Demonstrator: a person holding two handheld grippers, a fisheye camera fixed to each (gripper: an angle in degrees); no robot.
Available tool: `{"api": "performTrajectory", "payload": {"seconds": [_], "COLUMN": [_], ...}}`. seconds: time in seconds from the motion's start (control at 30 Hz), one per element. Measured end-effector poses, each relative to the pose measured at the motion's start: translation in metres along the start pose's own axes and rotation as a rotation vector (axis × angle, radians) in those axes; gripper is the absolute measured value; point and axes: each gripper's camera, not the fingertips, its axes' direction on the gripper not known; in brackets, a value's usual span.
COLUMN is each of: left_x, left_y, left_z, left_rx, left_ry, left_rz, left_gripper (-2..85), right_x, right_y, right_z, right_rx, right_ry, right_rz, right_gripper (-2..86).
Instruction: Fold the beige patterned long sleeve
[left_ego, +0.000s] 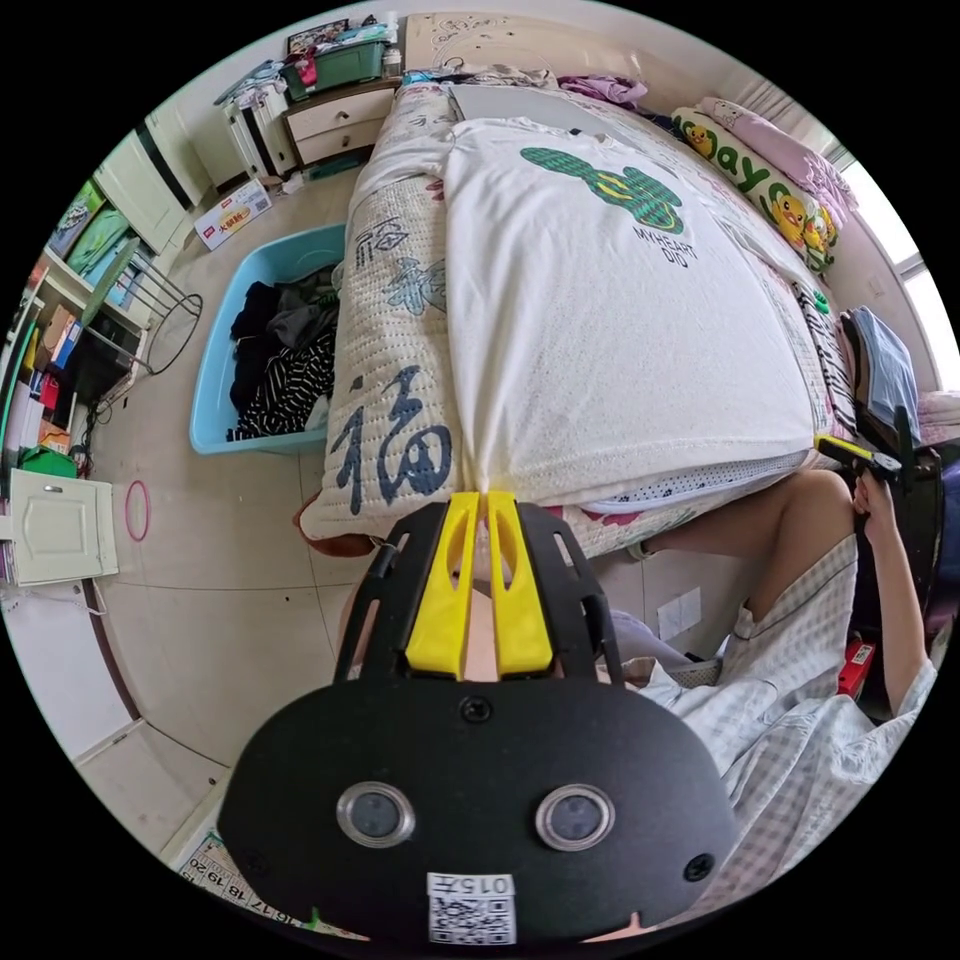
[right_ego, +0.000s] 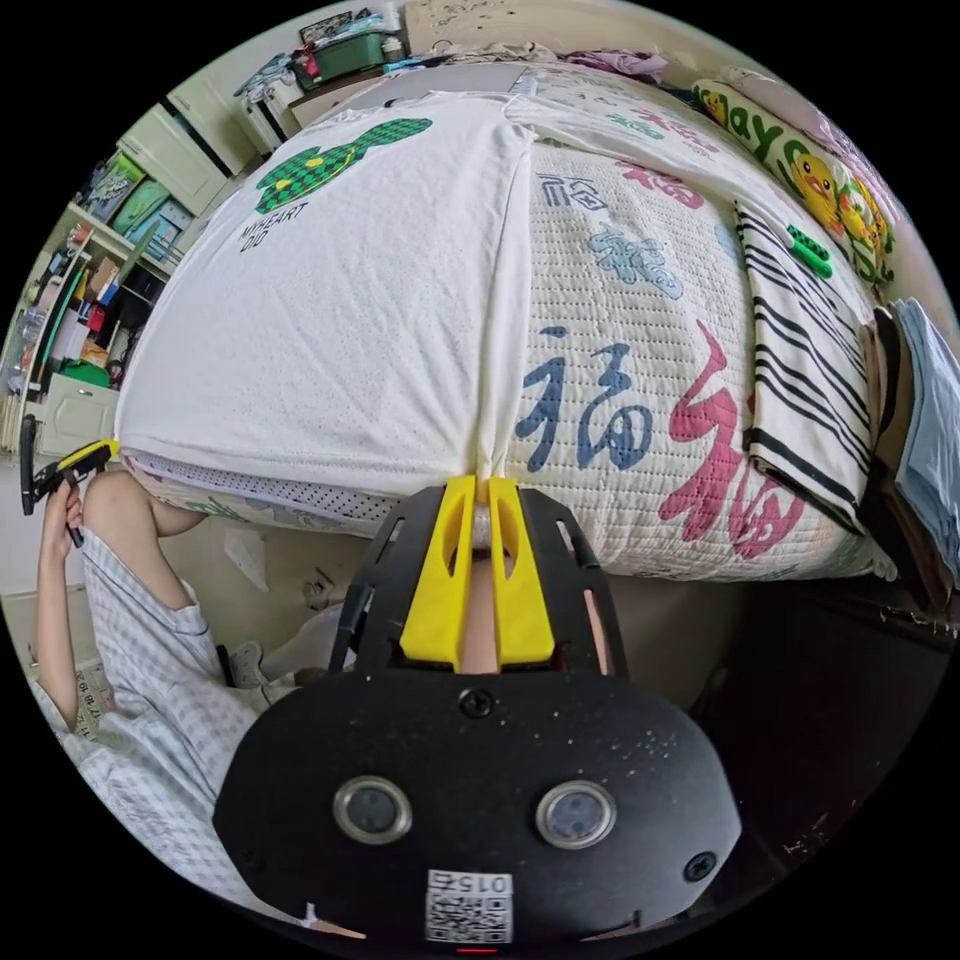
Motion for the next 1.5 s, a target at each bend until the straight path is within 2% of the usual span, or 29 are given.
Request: {"api": "performTrajectory", "payload": {"seconds": [0.3,0.4,0.5,0.6,0.7,0.77,0.8,0.87,0.93,1.07,1.2,1.27,1.33,1.5], "left_x": [0.027,0.039,0.065,0.118,0.205,0.295,0.319,0.411,0.477,0.607,0.692,0.733,0.756,0.796], "left_y": [0.047,0.07,0.092,0.104,0.105,0.1,0.098,0.095,0.092,0.069,0.062,0.057,0.054,0.072], "left_z": [-0.061,-0.078,-0.108,-0.158,-0.209,-0.231,-0.233,-0.226,-0.212,-0.175,-0.147,-0.13,-0.119,-0.102], "left_rx": [0.023,0.001,0.061,0.211,0.394,0.516,0.552,0.723,0.856,0.909,0.981,0.973,0.95,0.996], "left_ry": [0.109,0.113,0.123,-0.025,-0.22,-0.42,-0.482,-0.779,-0.903,-0.941,-0.975,-0.974,-0.98,-1.033], "left_rz": [-0.083,-0.133,-0.158,-0.134,-0.006,0.192,0.23,0.281,0.351,0.565,0.723,0.776,0.788,0.82], "left_gripper": [5.4,5.2,5.2,7.4,8.1,8.1,8.2,7.7,7.0,6.4,6.1,6.1,6.2,5.9], "right_x": [0.062,0.076,0.085,0.089,0.094,0.099,0.104,0.112,0.126,0.155,0.174,0.181,0.207,0.3], "right_y": [0.02,0.025,0.032,0.039,0.045,0.049,0.052,0.058,0.068,0.084,0.102,0.113,0.136,0.151], "right_z": [0.038,0.053,0.066,0.078,0.091,0.099,0.104,0.112,0.123,0.14,0.148,0.141,0.123,0.084], "right_rx": [0.011,0.005,0.007,0.008,0.004,0.001,-0.001,0.0,0.004,0.003,-0.002,0.046,0.185,0.43], "right_ry": [-0.279,-0.321,-0.327,-0.303,-0.279,-0.278,-0.283,-0.297,-0.336,-0.453,-0.532,-0.586,-0.667,-0.485], "right_rz": [0.102,0.111,0.112,0.097,0.078,0.076,0.078,0.085,0.102,0.14,0.115,0.088,0.106,0.254], "right_gripper": [3.2,2.8,2.6,2.4,2.1,1.9,1.7,1.5,1.3,1.3,1.4,1.8,2.8,6.1]}}
